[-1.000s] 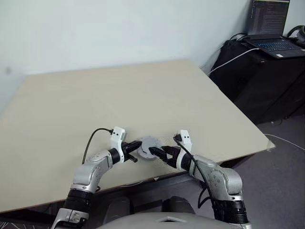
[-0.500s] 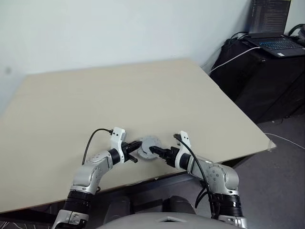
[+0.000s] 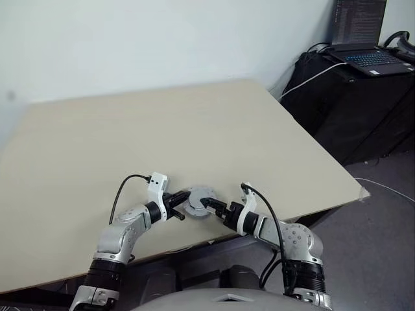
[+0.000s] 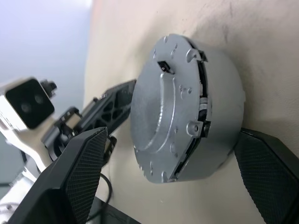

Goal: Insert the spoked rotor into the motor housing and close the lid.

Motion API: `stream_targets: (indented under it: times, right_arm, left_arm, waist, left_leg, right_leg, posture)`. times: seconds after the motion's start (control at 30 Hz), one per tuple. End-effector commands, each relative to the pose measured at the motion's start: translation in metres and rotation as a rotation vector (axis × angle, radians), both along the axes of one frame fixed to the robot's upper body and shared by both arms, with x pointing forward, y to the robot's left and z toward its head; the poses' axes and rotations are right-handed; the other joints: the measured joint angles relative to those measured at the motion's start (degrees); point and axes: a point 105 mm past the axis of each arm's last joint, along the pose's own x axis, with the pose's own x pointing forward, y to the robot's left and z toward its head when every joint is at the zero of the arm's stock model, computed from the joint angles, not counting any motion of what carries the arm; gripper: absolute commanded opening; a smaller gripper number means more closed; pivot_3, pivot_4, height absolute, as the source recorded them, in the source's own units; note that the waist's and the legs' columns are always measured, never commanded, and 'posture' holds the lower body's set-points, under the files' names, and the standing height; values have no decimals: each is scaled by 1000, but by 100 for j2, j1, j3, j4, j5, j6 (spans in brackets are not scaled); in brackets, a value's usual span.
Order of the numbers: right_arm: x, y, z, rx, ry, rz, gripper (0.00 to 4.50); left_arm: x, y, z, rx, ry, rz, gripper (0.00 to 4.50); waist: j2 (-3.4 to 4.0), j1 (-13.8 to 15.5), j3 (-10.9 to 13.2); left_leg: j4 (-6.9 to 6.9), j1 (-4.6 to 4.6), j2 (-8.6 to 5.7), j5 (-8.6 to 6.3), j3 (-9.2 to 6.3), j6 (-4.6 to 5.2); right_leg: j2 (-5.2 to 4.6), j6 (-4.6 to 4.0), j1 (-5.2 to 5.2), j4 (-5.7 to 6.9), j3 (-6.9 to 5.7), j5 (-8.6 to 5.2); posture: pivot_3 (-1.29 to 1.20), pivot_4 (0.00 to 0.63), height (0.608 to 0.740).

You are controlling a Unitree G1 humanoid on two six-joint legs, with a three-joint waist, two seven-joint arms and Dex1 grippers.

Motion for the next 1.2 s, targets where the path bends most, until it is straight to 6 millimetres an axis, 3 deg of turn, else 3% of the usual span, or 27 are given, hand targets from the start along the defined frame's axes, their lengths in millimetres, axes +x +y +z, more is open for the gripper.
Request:
stream_targets:
  times: [0.03,0.17,0.33,0.73,0.83,1.0,1.2]
  right_arm:
    - [12,19,6,41,-2,-24,4461]
    - [4,27,11,93,11,24,4461]
    - [-9,42,34,181,-29,136,4461]
    - [15,29,23,118,-8,-13,4461]
    - [14,26,25,126,-16,-16,3861]
    - [8,24,27,129,-20,-4,2274]
    - [1,24,26,127,-8,12,2103]
  left_arm:
    - [-7,-10,-3,-9,18,-40,0]
    - [-7,-10,-3,-8,17,-38,0]
    - [-8,-9,-3,-6,19,-37,0]
    - [-8,-12,-4,-12,19,-34,0]
    - [-8,-11,-4,-11,20,-32,0]
    - [-8,-11,-4,-12,19,-31,0]
    - [-8,-11,-4,-16,19,-28,0]
  waist:
    - [0,-4,0]
    - [2,-10,-2]
    - [10,-7,5]
    - [15,16,14]
    - [23,22,22]
    - [38,30,29]
    - [36,36,29]
  left_leg:
    - [0,1,0,0,0,0]
    - [0,5,0,0,-1,-1]
    - [-9,4,1,-2,-3,-3]
    - [-11,-7,-6,-4,-5,-4]
    - [-11,-7,-6,-4,-6,-4]
    - [-13,-14,-7,-4,-8,-4]
    - [-13,-27,-19,-6,-14,2]
  right_leg:
    - [-2,0,0,0,0,0]
    - [-11,0,2,-2,0,0]
    - [-12,-1,-3,-2,0,0]
    - [1,0,-9,-11,-2,0]
    - [-7,0,-9,-11,-4,0]
    - [-4,-2,-15,-11,-6,-1]
    - [-6,-2,-19,-15,-7,-3]
  posture:
    - [0,0,740]
    - [0,0,740]
    - [0,0,740]
    - [0,0,740]
    - [0,0,740]
    - [0,0,740]
    - [0,0,740]
